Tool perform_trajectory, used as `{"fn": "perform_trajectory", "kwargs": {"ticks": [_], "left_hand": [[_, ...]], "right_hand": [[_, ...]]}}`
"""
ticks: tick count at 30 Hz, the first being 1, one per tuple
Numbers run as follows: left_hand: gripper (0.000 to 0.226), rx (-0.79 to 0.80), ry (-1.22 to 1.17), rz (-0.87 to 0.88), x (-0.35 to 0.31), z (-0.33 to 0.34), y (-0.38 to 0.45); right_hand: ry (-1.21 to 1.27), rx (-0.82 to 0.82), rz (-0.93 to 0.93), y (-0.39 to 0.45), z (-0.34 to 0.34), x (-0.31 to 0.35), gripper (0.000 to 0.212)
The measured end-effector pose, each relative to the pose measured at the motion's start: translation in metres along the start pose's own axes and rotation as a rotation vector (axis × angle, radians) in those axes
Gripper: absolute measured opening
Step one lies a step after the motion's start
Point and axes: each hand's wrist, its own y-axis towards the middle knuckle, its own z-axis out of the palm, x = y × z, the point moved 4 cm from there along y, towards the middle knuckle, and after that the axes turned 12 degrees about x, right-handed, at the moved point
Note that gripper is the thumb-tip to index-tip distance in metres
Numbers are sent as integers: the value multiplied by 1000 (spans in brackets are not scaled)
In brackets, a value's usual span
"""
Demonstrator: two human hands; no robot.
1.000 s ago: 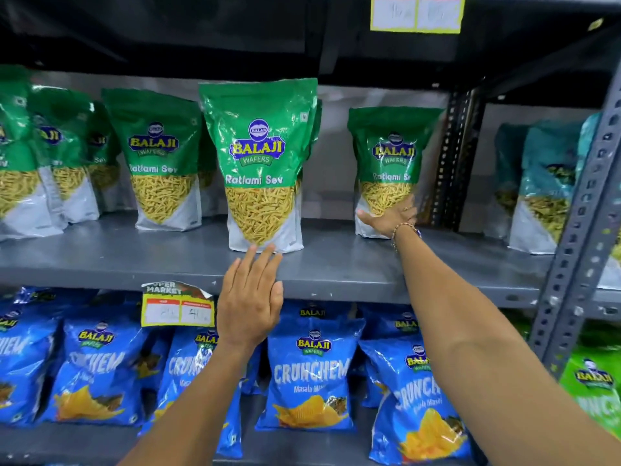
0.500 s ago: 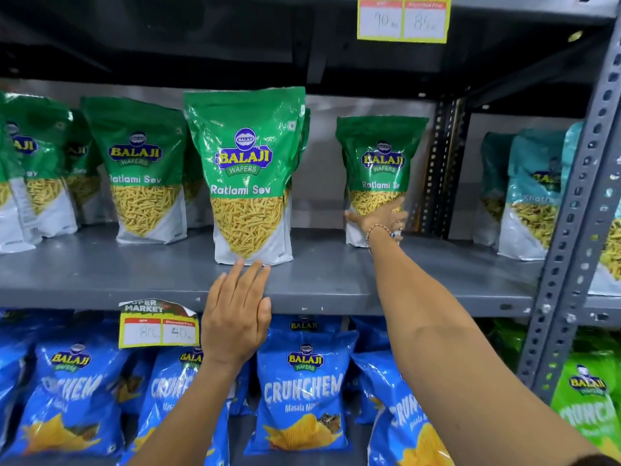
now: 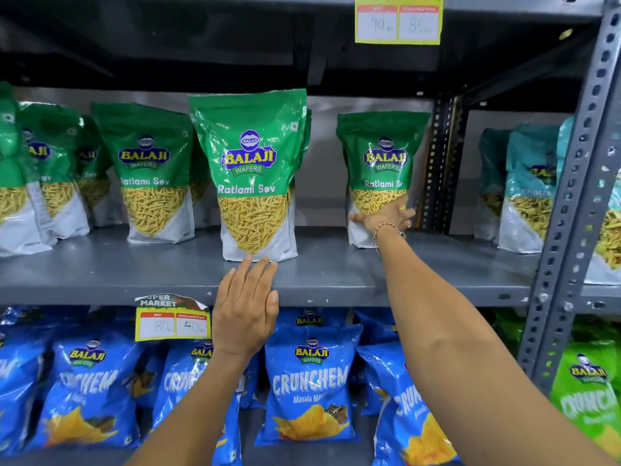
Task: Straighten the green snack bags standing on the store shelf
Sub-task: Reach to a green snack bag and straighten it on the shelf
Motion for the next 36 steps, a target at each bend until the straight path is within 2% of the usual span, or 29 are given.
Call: {"fn": "perform_trajectory", "kwargs": {"ticks": [11,15,25,36], "left_hand": [[46,98,-35,-23,-2,-7,2],[46,126,-51,-37,-1,-8,2],[46,196,-63,-57,-3,-12,2],[47,284,-105,-76,-7,-22,2]], "right_hand": [[-163,-44,-44,-43,-21,-4,125],[-156,-26,-52,-56,-29,-5,125],[-194,-142,-118,-101,-47,-17,129],[-234,-159,-162,-128,-56,-17,127]]}}
